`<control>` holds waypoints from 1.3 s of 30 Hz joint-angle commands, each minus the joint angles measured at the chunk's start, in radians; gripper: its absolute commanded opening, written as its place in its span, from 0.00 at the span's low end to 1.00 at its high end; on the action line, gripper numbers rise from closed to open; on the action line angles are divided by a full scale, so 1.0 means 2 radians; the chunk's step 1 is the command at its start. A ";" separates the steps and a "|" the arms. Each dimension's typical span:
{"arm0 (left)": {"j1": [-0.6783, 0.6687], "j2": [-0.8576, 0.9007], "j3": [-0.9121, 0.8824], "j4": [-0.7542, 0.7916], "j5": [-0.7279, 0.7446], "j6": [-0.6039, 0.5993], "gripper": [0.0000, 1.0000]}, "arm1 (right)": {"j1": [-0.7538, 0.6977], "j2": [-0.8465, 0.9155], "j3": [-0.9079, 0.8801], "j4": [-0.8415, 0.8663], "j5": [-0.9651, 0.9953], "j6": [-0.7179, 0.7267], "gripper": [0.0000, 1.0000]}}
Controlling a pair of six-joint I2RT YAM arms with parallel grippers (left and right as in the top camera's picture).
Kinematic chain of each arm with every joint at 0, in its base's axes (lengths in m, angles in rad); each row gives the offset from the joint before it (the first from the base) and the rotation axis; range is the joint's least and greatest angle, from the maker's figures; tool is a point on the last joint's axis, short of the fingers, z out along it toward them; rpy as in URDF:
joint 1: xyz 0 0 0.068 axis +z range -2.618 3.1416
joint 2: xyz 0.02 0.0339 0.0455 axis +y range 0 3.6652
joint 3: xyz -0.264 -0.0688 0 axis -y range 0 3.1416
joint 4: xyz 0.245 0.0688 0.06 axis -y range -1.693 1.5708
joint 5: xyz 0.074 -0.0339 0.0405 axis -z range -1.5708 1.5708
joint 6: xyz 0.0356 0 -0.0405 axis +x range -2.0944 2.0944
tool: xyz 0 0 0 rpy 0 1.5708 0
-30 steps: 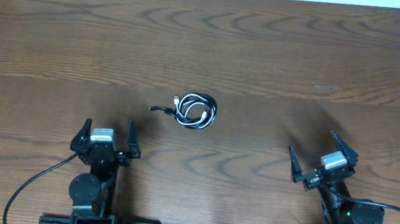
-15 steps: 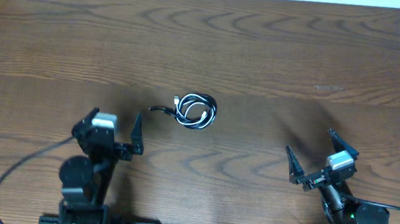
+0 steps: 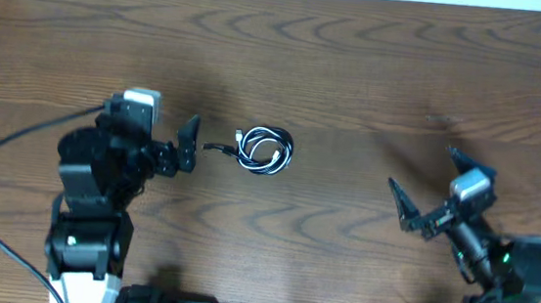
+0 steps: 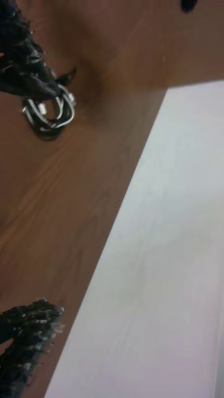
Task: Untangle cables
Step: 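Raise both arms and move grippers toward the cable bundle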
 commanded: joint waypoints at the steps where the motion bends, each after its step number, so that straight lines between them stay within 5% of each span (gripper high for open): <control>1: 0.001 0.032 0.055 -0.021 0.047 -0.004 0.99 | -0.019 0.063 0.053 0.000 -0.091 -0.009 0.99; 7: 0.001 0.109 0.157 -0.108 0.050 -0.005 0.99 | -0.062 0.205 0.163 0.000 -0.245 0.009 0.99; 15: 0.001 0.212 0.296 -0.261 0.050 -0.004 0.99 | -0.063 0.358 0.288 -0.002 -0.306 0.100 0.99; 26: 0.001 0.275 0.328 -0.305 0.043 -0.004 0.99 | 0.035 0.477 0.319 -0.021 -0.222 0.111 0.99; 39: 0.001 0.280 0.328 -0.305 0.043 -0.005 0.99 | 0.145 0.548 0.399 -0.168 -0.091 0.049 0.99</control>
